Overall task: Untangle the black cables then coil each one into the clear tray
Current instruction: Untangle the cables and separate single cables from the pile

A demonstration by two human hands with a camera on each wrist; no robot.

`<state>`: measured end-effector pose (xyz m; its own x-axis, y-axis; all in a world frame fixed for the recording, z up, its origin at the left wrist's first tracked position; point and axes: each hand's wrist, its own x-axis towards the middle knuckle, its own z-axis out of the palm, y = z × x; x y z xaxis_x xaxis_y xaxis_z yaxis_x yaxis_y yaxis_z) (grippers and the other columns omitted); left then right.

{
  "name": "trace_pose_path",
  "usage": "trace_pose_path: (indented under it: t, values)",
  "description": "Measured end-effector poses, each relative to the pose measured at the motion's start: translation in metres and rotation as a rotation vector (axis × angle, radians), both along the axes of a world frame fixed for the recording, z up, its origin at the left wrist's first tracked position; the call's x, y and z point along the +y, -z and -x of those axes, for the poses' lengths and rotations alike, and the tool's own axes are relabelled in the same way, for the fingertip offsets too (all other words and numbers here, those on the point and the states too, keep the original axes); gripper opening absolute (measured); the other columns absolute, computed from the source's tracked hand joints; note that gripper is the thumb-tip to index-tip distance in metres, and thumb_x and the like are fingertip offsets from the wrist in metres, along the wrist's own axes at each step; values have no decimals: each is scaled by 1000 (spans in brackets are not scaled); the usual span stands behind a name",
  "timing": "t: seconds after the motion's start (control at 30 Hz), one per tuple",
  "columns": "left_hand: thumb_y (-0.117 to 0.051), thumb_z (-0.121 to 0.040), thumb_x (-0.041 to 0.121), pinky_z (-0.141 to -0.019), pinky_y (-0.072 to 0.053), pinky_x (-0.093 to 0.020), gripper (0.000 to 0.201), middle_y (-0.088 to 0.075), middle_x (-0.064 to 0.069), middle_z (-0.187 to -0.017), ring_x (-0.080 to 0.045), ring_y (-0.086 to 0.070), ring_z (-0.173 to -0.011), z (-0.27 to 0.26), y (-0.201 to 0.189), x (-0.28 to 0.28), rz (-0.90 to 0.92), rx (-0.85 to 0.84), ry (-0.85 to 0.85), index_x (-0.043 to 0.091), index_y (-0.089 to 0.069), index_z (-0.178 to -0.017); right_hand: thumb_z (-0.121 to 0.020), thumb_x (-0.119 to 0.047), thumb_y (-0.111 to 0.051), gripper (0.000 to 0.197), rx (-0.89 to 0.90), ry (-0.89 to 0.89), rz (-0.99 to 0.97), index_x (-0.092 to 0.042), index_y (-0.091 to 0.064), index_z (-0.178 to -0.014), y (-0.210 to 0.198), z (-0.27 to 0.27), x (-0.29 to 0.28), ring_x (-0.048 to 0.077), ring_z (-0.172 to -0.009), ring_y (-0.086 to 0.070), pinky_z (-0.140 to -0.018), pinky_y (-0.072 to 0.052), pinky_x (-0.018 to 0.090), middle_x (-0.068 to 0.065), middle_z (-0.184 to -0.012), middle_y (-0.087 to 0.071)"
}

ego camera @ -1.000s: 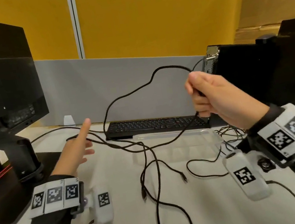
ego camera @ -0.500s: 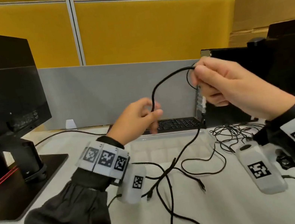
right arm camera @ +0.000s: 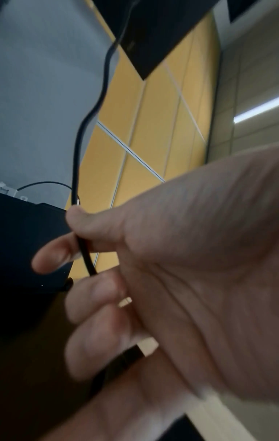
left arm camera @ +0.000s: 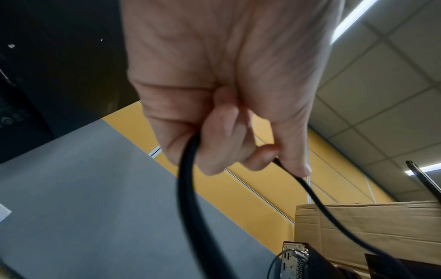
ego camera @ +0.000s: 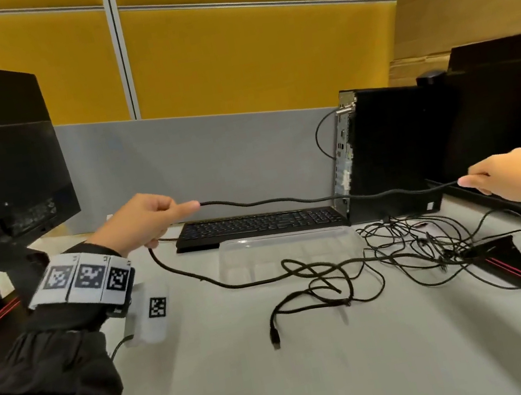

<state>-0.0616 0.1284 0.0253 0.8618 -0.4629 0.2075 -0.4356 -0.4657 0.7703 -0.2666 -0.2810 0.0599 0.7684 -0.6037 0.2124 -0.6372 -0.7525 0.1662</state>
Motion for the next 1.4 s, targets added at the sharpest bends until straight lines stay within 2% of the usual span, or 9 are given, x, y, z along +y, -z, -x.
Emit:
trace_pose_path:
  t: [0.17,0.33,0.47,0.6,0.8,0.97,1.2,1.27,1.4]
  values:
    - [-64,-77,52,-51,-35,-24,51,-31,-2,-51,-15,-33,-47,-8,4,10,-79,-104,-158,10,-40,-57,-97,-50,-25,40,-24,-3,88,-28,-57,-105,4,-20,-10,23,-84,-57,-83,-48,39,-1,-78,-53]
    - [-62,-73,59,-56,-36,-30,59,-37,-9,-52,-21,-40,-52,-17,5,29,-118,-324,-416,7,-43,-54,-98,-41,-35,46,94,-45,427,-31,-26,-142,25,-34,-16,26,-118,-47,-98,-44,36,3,-121,-52]
    - [-58,-79,58,-52,-34,-29,57,-39,-9,-52,-23,-40,-51,-14,8,13,5,-491,-539,8,-43,-58,-92,-54,-28,52,-114,-160,246,-31,-34,-138,43,-36,4,27,-117,-44,-96,-43,44,6,-126,-46]
    - [-56,-90,39,-55,-32,-31,41,-39,-5,-58,-20,-37,-56,-17,15,-11,201,-366,-336,7,-45,-67,-90,-50,-44,47,-127,-684,-288,-40,-35,-135,74,-41,72,10,-122,-35,-104,-34,30,-7,-133,-36]
    - [-42,-98,34,-63,-36,-33,28,-34,-1,-65,-17,-34,-59,-24,18,-20,371,-318,-375,12,-39,-81,-93,-48,-49,37,562,-930,-813,-21,-56,-116,102,-42,167,6,-93,-55,-88,-43,22,-9,-102,-60]
    - [-40,-99,31,-58,-30,-31,25,-35,1,-65,-16,-35,-62,-31,8,-15,362,-402,-407,10,-41,-86,-90,-41,-57,28,593,-928,-749,-18,-63,-104,109,-41,171,4,-65,-48,-64,-37,19,-5,-73,-57]
    - [-39,-99,31,-63,-33,-31,24,-37,2,-66,-20,-40,-73,-31,2,-9,408,-406,-465,10,-42,-89,-78,-47,-68,25,-174,-1012,-635,-38,-44,-77,92,-40,171,-1,-85,-41,-68,-35,12,-17,-90,-42]
    - [-38,-99,31,-68,-33,-31,23,-38,2,-67,-20,-40,-73,-31,2,-10,417,-382,-473,11,-41,-90,-79,-53,-64,21,44,-1096,-631,-34,-56,-75,97,-33,189,2,-75,-47,-66,-40,19,-14,-80,-52]
    - [-37,-100,32,-59,-32,-29,23,-38,2,-68,-14,-38,-64,-28,4,-16,397,-338,-454,11,-41,-92,-84,-54,-57,49,584,-939,-264,-19,-53,-118,130,-43,211,24,-100,-53,-75,-40,34,5,-109,-57]
